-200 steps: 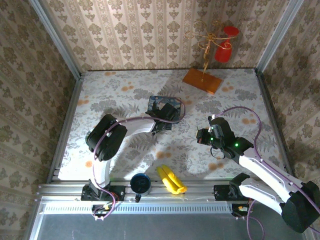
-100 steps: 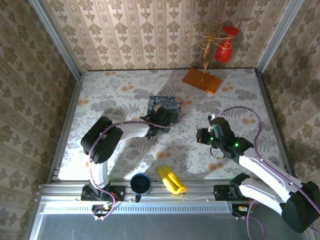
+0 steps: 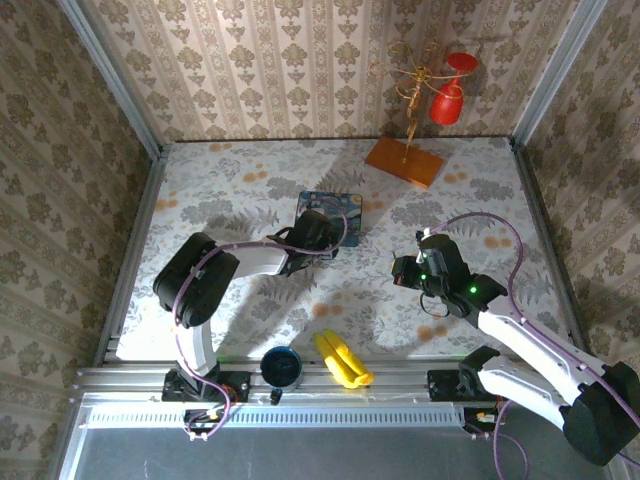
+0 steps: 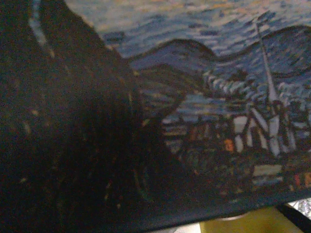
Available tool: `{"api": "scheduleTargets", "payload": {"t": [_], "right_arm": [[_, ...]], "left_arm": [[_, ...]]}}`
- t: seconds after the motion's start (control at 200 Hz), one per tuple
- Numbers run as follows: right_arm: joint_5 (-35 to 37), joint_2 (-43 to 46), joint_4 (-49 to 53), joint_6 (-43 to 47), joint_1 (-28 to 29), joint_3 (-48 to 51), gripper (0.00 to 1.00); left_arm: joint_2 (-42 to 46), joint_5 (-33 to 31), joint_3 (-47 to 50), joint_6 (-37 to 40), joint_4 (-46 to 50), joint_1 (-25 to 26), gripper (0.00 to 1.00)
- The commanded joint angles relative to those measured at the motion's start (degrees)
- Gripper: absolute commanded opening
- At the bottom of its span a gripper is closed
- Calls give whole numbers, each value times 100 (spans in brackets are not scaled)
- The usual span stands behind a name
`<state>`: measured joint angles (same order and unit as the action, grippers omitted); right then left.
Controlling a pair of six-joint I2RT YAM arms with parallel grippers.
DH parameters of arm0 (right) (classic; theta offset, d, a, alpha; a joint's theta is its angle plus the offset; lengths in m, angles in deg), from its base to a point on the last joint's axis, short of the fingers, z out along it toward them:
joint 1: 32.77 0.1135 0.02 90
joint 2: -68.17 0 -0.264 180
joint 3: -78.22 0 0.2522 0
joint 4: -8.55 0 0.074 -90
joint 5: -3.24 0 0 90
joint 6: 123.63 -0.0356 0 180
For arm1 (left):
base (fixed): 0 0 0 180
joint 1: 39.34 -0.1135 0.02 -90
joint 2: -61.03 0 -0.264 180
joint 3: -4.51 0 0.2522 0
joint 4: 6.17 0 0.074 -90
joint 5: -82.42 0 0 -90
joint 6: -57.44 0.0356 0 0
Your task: Unlock the padlock with the key
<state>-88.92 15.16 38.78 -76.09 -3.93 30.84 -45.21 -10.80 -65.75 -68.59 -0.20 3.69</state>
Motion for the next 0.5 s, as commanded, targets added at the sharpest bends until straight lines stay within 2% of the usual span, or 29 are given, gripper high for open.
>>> {"api": "scheduleTargets", "payload": {"t": [0.0, 0.14, 0.345, 0.44, 0.46, 0.495], "right_arm": [[-85, -34, -81, -85, -28, 23, 0], [-107, -60, -83, -78, -27, 14, 0], [-119, -64, -118, -94, -28, 23, 0], [-128, -60, -130, -105, -28, 23, 0], [-131, -60, -130, -110, -21, 23, 0], [-128, -60, -129, -114, -27, 23, 0]], "left_arm": [[-29, 337, 118, -183, -322, -35, 42], [61, 398, 203, -194, -390, -40, 45], [258, 515, 403, -202, -504, -40, 44], [312, 516, 502, -203, -589, -50, 41], [314, 516, 514, -203, -605, -49, 36], [314, 510, 524, -211, -620, -56, 34]]}}
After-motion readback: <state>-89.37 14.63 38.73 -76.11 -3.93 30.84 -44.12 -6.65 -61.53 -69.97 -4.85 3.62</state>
